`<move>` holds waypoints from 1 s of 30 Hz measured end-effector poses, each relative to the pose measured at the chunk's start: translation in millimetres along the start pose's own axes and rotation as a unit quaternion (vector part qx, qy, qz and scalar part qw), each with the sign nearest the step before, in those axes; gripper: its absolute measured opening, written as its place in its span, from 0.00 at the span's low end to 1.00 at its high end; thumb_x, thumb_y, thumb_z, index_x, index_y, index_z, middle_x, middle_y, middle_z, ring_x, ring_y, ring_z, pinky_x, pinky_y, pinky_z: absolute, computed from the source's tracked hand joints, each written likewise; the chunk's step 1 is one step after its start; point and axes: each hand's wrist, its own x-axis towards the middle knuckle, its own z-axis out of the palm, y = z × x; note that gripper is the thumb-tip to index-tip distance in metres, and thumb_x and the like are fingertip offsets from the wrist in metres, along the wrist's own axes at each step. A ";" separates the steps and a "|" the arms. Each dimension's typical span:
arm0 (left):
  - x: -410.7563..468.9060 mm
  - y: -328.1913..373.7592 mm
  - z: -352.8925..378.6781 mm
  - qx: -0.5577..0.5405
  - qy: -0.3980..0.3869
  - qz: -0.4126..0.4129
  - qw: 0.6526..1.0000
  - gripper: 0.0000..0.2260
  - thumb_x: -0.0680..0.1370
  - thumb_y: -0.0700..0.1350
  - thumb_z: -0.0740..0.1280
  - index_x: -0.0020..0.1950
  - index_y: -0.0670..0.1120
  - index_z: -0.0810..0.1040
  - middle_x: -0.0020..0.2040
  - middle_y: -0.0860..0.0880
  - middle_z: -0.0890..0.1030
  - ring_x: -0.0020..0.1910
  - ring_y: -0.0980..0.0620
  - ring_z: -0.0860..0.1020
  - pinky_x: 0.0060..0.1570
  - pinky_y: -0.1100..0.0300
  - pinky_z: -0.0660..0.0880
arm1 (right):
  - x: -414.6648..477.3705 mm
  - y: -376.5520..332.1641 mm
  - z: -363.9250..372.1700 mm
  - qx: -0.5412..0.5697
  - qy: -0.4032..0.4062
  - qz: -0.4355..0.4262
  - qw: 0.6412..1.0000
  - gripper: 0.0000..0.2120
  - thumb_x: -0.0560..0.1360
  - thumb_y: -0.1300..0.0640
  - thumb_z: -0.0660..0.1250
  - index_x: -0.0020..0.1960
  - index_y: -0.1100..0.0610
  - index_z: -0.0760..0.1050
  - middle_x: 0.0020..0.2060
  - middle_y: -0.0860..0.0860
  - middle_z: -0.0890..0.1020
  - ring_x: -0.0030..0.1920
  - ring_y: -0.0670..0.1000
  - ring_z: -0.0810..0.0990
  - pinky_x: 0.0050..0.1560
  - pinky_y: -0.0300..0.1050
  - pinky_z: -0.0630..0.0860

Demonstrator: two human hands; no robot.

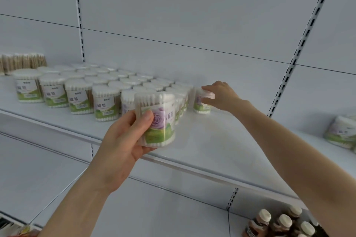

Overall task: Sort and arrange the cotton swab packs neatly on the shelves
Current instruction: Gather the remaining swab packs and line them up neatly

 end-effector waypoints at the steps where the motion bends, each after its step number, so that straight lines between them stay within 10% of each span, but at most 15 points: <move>1: 1.0 1.0 -0.8 0.000 -0.001 -0.002 1.000 0.28 0.58 0.61 0.77 0.52 0.47 0.83 0.55 0.45 0.82 0.53 0.47 0.81 0.42 0.59 0.79 | 3.7 1.8 0.4 -0.006 -0.003 -0.003 1.000 0.23 0.76 0.46 0.64 0.69 0.49 0.67 0.65 0.56 0.69 0.67 0.57 0.63 0.64 0.48 0.63; 16: 6.7 9.3 -4.4 -0.022 -0.024 -0.040 0.999 0.17 0.65 0.55 0.75 0.49 0.47 0.84 0.53 0.44 0.83 0.51 0.48 0.82 0.41 0.60 0.79 | 13.6 -2.7 -0.3 -0.041 0.023 0.013 0.999 0.20 0.78 0.52 0.62 0.69 0.47 0.67 0.63 0.52 0.71 0.66 0.53 0.65 0.57 0.45 0.66; 24: 7.3 12.4 -4.7 -0.015 -0.051 -0.034 0.998 0.27 0.55 0.61 0.79 0.49 0.49 0.84 0.52 0.45 0.83 0.48 0.50 0.83 0.40 0.61 0.78 | 17.0 -7.5 -1.0 -0.064 0.006 0.021 0.998 0.17 0.79 0.55 0.60 0.68 0.48 0.68 0.62 0.53 0.72 0.64 0.54 0.67 0.55 0.44 0.65; 30: 7.4 8.6 -3.0 -0.012 -0.044 -0.048 0.998 0.13 0.69 0.49 0.64 0.47 0.48 0.84 0.52 0.45 0.83 0.49 0.49 0.82 0.41 0.60 0.79 | 12.2 -7.3 -2.0 -0.047 -0.006 0.037 0.998 0.23 0.79 0.56 0.61 0.73 0.50 0.61 0.65 0.54 0.70 0.66 0.56 0.66 0.59 0.48 0.66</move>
